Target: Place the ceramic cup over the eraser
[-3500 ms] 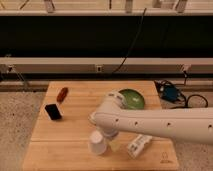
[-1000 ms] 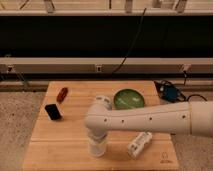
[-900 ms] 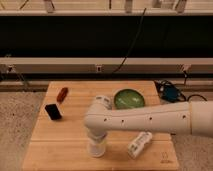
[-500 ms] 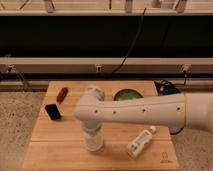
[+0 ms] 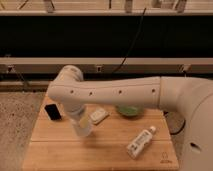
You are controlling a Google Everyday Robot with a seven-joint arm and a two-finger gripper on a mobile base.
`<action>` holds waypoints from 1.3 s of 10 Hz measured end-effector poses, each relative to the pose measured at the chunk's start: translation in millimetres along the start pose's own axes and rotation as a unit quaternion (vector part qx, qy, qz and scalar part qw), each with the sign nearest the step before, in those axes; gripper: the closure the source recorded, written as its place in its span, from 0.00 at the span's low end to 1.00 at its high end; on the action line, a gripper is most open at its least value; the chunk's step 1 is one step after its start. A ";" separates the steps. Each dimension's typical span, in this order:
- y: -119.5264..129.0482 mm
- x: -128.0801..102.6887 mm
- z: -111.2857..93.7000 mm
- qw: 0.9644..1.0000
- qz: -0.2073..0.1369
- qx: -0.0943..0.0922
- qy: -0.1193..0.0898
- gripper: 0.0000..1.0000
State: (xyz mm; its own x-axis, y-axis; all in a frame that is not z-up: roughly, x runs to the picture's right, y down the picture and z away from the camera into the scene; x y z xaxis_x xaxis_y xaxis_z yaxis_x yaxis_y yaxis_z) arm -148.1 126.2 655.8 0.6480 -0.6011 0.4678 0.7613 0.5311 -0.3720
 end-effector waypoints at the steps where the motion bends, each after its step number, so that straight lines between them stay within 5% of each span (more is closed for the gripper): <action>1: -10.5 -0.6 -4.2 1.000 -0.004 0.004 0.002 1.00; 6: -90.7 4.7 -30.4 0.999 -0.027 0.041 0.004 1.00; 13: -153.6 -3.8 -31.7 0.997 -0.040 0.061 -0.011 1.00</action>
State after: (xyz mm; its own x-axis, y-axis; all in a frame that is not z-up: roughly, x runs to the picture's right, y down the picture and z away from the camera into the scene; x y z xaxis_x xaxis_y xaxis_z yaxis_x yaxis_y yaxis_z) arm -266.7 27.9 685.7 0.5839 -0.6322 0.5093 0.8007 0.5521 -0.2326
